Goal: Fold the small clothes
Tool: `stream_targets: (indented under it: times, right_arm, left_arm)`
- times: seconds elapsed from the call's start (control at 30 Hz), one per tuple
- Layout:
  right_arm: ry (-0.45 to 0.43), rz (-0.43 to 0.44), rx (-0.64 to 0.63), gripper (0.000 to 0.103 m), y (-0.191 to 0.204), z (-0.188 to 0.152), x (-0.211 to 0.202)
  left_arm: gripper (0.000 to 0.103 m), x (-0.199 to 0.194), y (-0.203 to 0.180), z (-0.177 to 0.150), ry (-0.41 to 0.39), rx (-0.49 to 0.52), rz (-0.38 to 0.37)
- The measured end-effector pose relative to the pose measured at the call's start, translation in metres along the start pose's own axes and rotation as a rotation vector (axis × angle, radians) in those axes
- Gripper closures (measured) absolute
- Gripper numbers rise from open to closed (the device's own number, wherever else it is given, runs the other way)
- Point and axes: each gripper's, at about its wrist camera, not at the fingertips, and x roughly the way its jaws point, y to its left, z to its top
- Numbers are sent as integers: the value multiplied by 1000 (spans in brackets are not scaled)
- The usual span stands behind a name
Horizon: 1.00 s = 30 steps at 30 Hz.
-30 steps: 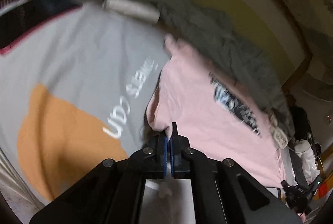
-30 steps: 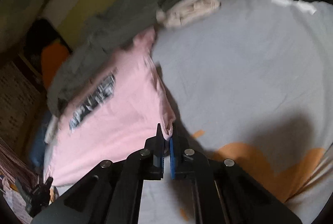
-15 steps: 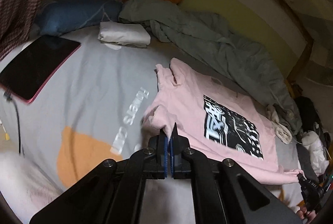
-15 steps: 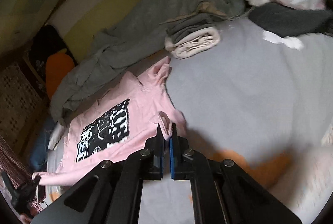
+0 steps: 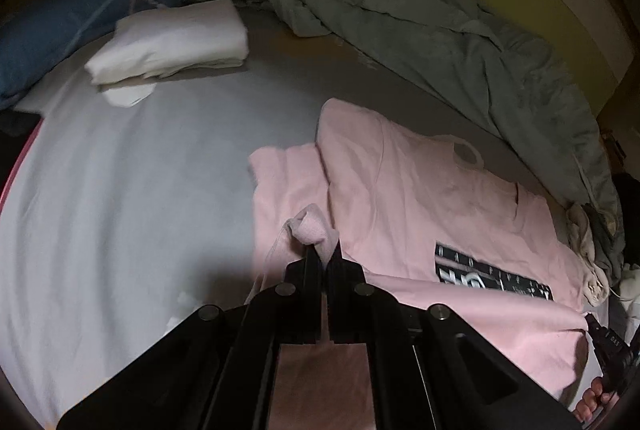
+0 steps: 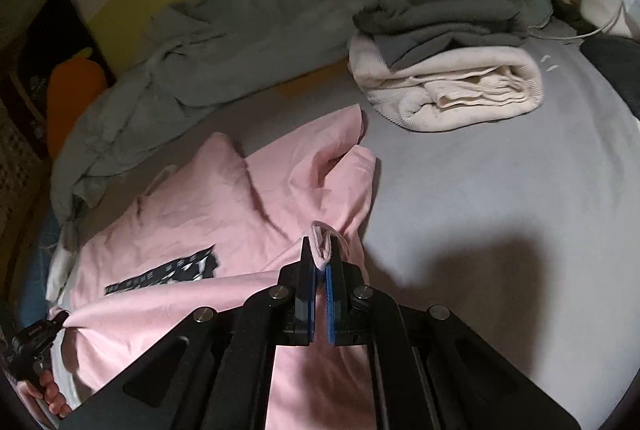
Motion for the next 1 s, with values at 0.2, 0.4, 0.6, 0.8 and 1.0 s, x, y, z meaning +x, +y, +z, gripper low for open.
stream_targets:
  times: [0.2,0.4,0.6,0.8,1.0]
  right_arm:
    - [-14,17,-35,99,6,9,25]
    - [-135,-58,-41,31,0,17,-4]
    - [-68,18,-73,31,-18,7,-39]
    - [74,89,-65,31,-28,-40,-40]
    - [37,74,-1,97,-33,-48,-44]
  left_arm:
    - [97,23,7,-2,-8,26,-18]
    - [24,-22,36,-16,-222,-23,8]
    - [24,-40,42,-42,-55,49,-79]
    - [38,-39,42,-72,-6,60,-194]
    - [92,-53,16,-87,-87,260,-34]
